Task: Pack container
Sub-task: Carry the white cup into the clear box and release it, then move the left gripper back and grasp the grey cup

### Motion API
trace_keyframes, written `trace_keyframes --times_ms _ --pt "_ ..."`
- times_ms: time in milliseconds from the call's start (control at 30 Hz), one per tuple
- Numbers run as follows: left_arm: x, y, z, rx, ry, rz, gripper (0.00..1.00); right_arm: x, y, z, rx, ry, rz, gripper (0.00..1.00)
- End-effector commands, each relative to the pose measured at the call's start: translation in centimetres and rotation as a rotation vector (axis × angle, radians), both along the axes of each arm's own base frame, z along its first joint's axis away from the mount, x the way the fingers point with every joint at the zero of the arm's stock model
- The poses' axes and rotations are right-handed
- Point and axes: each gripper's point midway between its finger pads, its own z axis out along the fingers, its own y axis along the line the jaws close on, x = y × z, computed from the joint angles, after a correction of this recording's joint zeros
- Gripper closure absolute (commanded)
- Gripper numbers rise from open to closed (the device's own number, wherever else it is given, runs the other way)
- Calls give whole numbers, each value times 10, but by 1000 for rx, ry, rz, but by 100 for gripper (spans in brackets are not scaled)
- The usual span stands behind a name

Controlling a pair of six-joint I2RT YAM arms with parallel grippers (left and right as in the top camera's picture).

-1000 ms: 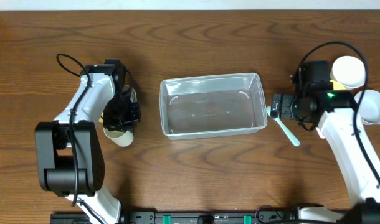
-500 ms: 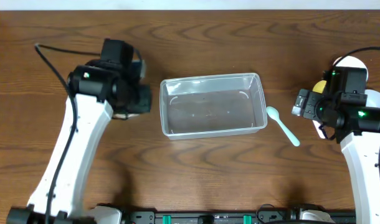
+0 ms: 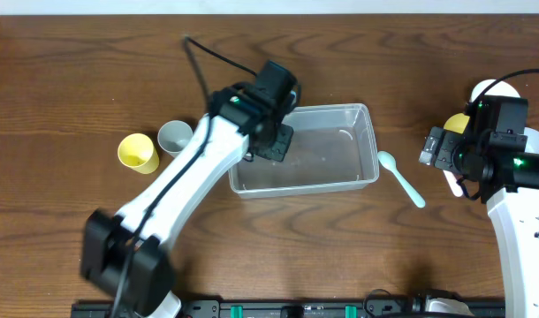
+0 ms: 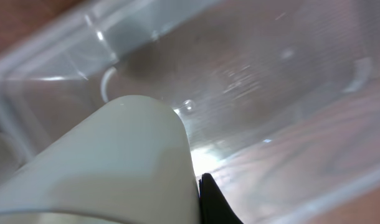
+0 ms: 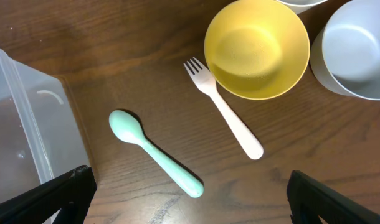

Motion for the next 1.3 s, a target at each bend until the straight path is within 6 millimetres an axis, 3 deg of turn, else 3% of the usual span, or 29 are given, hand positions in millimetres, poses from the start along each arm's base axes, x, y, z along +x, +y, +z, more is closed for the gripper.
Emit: trace_keyframes --times_ms 0,133,300,367,400,467,567,667,733,833,900,1000,1133,1267 --pt "4 5 -31 64 58 14 94 0 -4 4 -5 -10 -17 1" --pt "13 14 -56 89 100 42 94 -1 -4 4 -4 -8 -17 1" --pt "27 26 -68 92 104 64 93 -2 -3 3 -1 -4 -15 1" --pt "30 30 -69 93 100 61 83 -2 -3 3 0 0 -15 1" --pt "32 31 -69 92 94 55 65 -3 -3 2 0 2 -15 1" --pt "34 30 -68 88 84 48 43 -4 -3 2 1 7 -15 1" --pt "38 27 -63 82 70 38 35 -5 -3 1 1 11 -15 1" --pt "39 22 -46 73 52 30 34 -5 -3 1 1 11 -15 1" --pt "40 19 -22 61 28 25 34 -5 -3 1 1 10 -15 1" --pt "47 21 32 40 -68 35 33 -5 -3 1 1 10 -15 1" --pt "52 32 68 46 -160 61 33 -5 -3 1 1 10 -15 1" --pt "58 60 108 59 -268 142 33 -5 -3 1 1 10 -15 1" --pt "65 104 113 66 -259 287 32 -5 -3 1 1 10 -15 1" --pt "72 146 83 72 -160 431 29 -5 -3 1 1 10 -15 1"
